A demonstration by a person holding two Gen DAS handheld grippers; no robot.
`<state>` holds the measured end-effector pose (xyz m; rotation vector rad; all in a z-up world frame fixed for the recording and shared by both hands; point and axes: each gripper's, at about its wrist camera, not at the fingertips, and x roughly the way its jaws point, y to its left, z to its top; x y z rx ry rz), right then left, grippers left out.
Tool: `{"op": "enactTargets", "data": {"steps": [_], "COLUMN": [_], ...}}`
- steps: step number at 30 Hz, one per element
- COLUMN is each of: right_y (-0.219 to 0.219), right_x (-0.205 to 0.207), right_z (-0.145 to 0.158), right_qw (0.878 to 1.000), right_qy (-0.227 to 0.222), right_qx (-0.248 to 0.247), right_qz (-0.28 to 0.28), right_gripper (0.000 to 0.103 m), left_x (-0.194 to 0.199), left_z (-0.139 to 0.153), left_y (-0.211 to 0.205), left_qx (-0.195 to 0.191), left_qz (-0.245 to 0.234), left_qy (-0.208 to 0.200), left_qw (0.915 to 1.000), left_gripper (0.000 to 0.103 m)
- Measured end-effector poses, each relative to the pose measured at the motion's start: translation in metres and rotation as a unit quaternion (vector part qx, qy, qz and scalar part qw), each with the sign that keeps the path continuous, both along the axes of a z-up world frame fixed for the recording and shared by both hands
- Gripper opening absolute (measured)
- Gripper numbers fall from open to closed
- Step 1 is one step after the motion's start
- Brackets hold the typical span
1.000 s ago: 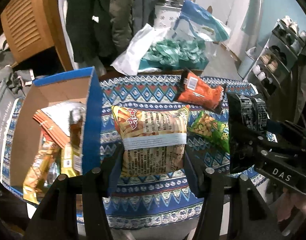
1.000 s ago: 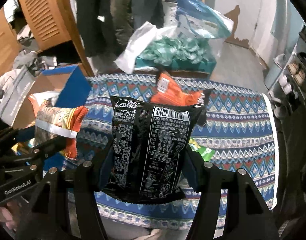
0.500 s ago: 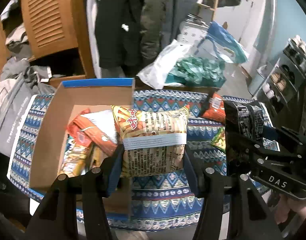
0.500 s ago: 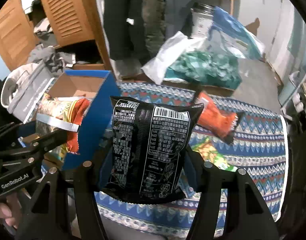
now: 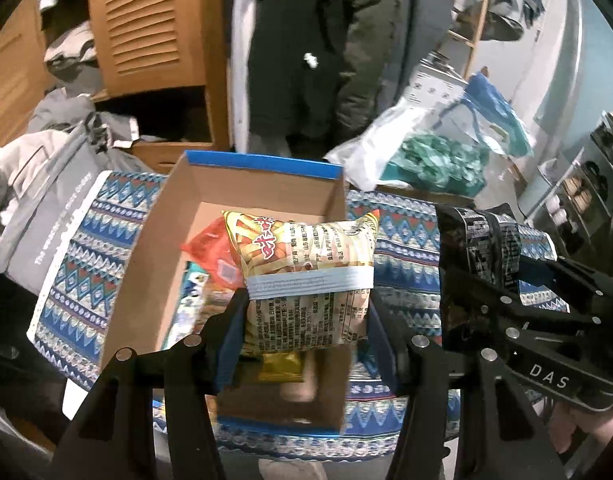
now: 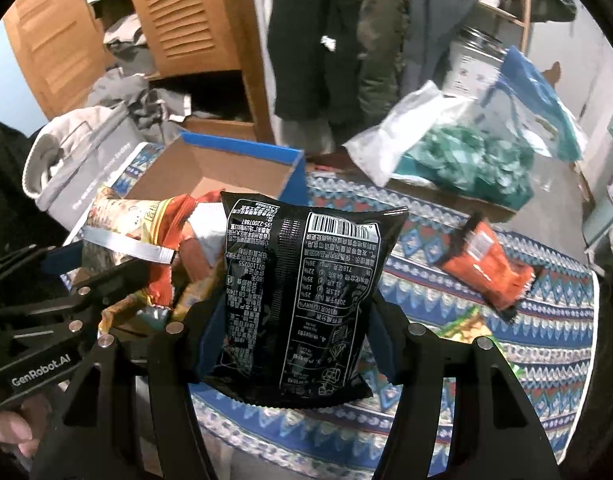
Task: Organize snacks
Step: 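Lower the peanut packet into the box with the left gripper while the right releases the black bag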
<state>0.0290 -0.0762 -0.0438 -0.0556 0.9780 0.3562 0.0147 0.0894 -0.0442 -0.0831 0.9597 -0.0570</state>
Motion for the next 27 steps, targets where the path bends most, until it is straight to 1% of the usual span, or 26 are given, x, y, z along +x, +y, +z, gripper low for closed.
{"op": "enactTargets", "data": {"steps": [4,8,13,19,27], "right_y": [0.021,0.044,0.072,0.102,0.122], "right_x": [0.004,0.007,0.011,0.014,0.023], "right_z": [-0.002,-0.005,-0.012,-0.023,-0.053], "right_qw": [1.000,0.999,0.998,0.997,0.995], "right_qy": [0.003,0.008,0.017,0.029,0.050], "right_qx": [0.003,0.006,0.005,-0.003,-0.026], "right_qz": [0.016,0.034,0.054,0.075,0.084], "right_gripper": [0.061,0.061,0.061,0.061,0.061], "left_x": [0.003,0.004,0.007,0.009,0.016], "left_z": [-0.002,-0.005,-0.017,-0.028,-0.047], "left_y": [0.024,0.050,0.075,0.093,0.107], "left_qx": [-0.008,-0.004,-0.013,-0.010,-0.013], "left_qz": [0.019,0.041,0.065,0.083,0.099], "left_qy": [0.005,0.005,0.015,0.027,0.048], "left_qw": [0.9998,0.9991,0.9977,0.9961,0.9939], "left_gripper": [0.058,0.058,0.058,0.058,0.058]}}
